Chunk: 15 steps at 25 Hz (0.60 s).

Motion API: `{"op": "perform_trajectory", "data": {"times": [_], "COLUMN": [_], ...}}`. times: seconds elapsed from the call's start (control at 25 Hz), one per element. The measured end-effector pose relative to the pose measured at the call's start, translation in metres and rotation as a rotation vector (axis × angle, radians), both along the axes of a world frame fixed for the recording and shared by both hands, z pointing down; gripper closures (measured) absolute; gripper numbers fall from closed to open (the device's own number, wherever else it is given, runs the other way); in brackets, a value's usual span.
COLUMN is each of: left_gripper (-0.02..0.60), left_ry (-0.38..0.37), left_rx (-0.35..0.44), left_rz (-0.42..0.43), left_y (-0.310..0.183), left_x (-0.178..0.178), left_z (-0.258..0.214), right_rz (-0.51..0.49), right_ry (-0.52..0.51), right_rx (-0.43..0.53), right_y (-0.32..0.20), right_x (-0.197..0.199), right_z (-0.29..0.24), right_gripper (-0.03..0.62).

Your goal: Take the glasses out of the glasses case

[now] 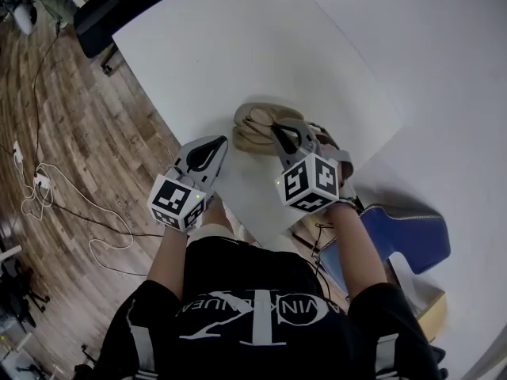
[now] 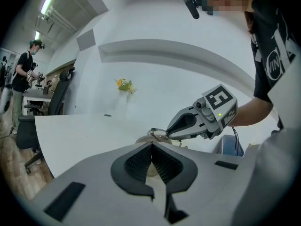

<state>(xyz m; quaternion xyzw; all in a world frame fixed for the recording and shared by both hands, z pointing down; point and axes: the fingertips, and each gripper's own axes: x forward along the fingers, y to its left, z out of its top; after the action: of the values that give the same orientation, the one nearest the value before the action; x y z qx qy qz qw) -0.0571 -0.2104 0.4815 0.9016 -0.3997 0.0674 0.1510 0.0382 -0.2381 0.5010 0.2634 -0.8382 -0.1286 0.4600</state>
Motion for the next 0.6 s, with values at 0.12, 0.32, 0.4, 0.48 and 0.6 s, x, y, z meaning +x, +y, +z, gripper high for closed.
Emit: {"op": "perform_trajectory", "data": {"times": [0.12,0.32,0.4,0.48,0.6], "left_gripper": [0.566,0.566,0.566,0.566,0.566], "left_ry": [-0.004,-0.011,-0.012,-0.014,-0.017], "left_rx": [0.008,0.022,0.028,0.033,0.042], "left_rz": [0.005,0.011,0.014,0.016,0.016], "left_y": [-0.002,-0.006,-0.007,-0.009,-0.012], "left_x": [0.002,0.002,0.002,0.002,0.002], "left_z": [-0.004,-0.013,-0.017,-0.02,-0.024], "right_rz": [0.023,0.062,0.08,0.097,0.123], "right_ry": [-0.035,-0.091,-0.111,-0.131,-0.164], "right_rx": [0.021,0.045,0.057,0.067,0.08], "right_y": [-0.004,-0.006,-0.007,-0.009,-0.013], "right_x": [0.002,0.006,0.007,0.008,0.011], "right_z": [-0.01,-0.024,-0.03,-0.036,-0.043], "right_gripper": [0.553,0.553,0.553,0.553,0.553]}}
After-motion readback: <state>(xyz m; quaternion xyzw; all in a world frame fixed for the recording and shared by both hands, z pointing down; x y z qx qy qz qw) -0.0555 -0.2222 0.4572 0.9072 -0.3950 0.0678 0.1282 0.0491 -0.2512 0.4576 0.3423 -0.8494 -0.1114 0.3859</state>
